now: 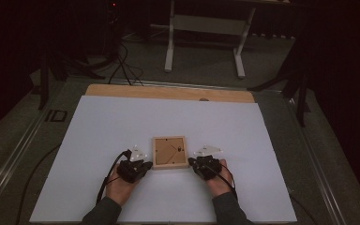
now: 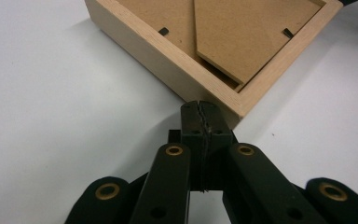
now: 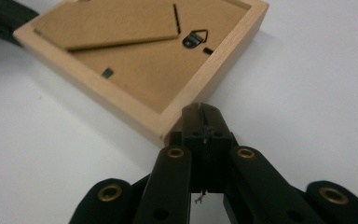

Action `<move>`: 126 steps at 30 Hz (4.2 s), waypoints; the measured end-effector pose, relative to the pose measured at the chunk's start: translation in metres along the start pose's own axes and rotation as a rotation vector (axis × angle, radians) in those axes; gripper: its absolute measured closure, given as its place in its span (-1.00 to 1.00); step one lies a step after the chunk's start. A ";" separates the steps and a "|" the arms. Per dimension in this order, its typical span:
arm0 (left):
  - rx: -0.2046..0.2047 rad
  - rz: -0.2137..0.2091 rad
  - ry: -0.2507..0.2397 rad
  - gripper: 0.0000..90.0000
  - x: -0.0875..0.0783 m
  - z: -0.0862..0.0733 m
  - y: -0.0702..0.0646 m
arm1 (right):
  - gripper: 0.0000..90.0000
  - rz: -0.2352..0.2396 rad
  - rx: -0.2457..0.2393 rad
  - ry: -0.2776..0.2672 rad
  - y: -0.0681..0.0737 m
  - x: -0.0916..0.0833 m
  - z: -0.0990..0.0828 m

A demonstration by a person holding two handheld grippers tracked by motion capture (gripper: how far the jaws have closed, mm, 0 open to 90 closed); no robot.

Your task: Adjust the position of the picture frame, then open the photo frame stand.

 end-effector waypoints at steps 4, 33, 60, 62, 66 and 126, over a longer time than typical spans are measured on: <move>0.002 0.004 0.004 0.99 -0.001 -0.002 -0.001 | 0.99 0.012 -0.009 0.014 0.002 0.000 -0.002; -0.067 0.055 -0.003 1.00 0.007 0.005 0.013 | 1.00 0.005 0.004 0.015 -0.001 0.016 0.011; -0.083 0.065 -0.077 0.86 0.000 0.008 0.022 | 0.84 -0.022 -0.009 -0.057 -0.010 0.008 0.013; -0.070 0.063 -0.095 0.81 -0.003 0.007 0.021 | 0.78 -0.016 -0.008 -0.076 -0.012 0.004 0.012; -0.070 0.066 -0.121 0.73 -0.009 0.006 0.022 | 0.68 -0.013 -0.017 -0.113 -0.015 -0.004 0.011; 0.005 -0.011 -0.236 0.18 -0.015 0.027 0.006 | 0.99 0.075 -0.056 -0.199 -0.007 -0.005 0.011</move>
Point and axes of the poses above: each handheld gripper's, and its own axes: x roughly forward along the jaws, z roughly out of its top, y roughly to its left, the point moved 1 cm from there along x, roughly forward along the jaws, and after that the axes turned 15 degrees about y, right-handed, at the moved point
